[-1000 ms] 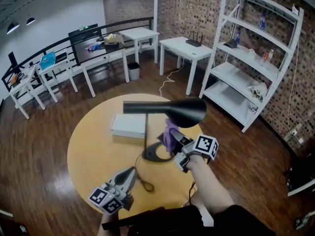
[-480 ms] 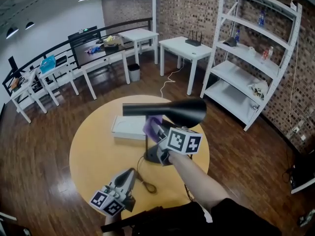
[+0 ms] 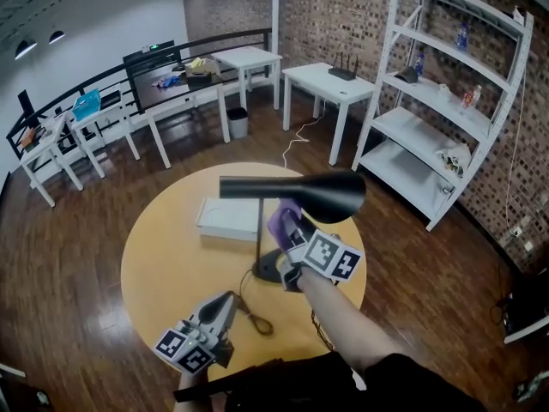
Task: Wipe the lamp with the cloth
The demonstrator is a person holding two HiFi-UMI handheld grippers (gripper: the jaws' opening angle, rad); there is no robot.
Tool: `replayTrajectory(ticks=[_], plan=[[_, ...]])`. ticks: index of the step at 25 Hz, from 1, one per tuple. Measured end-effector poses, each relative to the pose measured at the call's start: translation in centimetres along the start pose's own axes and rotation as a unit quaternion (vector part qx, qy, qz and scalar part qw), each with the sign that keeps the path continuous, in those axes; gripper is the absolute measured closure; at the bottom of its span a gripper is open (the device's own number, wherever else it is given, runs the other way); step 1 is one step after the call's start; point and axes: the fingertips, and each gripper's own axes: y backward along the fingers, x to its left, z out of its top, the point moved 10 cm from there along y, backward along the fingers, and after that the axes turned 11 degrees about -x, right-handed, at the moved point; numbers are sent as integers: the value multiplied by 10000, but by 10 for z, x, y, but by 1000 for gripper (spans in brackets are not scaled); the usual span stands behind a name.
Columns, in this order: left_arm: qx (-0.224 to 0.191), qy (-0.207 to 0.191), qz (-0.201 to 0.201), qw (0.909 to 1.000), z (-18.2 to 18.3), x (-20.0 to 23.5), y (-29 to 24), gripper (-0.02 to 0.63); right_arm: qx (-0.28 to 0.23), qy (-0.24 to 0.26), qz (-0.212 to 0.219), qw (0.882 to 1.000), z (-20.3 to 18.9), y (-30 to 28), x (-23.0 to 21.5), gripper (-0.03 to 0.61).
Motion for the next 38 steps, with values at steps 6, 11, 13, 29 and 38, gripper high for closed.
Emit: replayTrajectory(ticks=[6, 11, 13, 29, 38], plan=[[60, -48, 26, 10000, 3, -1, 2, 607, -86, -377, -434, 9983, -6, 10, -23, 483], [155, -117, 63, 9998, 4, -1, 5, 606, 657, 271, 301, 9970, -22, 19, 5, 484], [114, -125, 90, 9998, 4, 1, 5, 607, 1045, 696, 786, 9890, -37, 22, 32, 483], [-171, -37, 210, 9996, 13, 11, 26, 606, 1236, 729, 1555, 9774, -16, -37, 96, 483], [-375, 2, 381, 9986, 17, 18, 37, 606, 1323, 1114, 1585, 9721, -33, -60, 106, 483]])
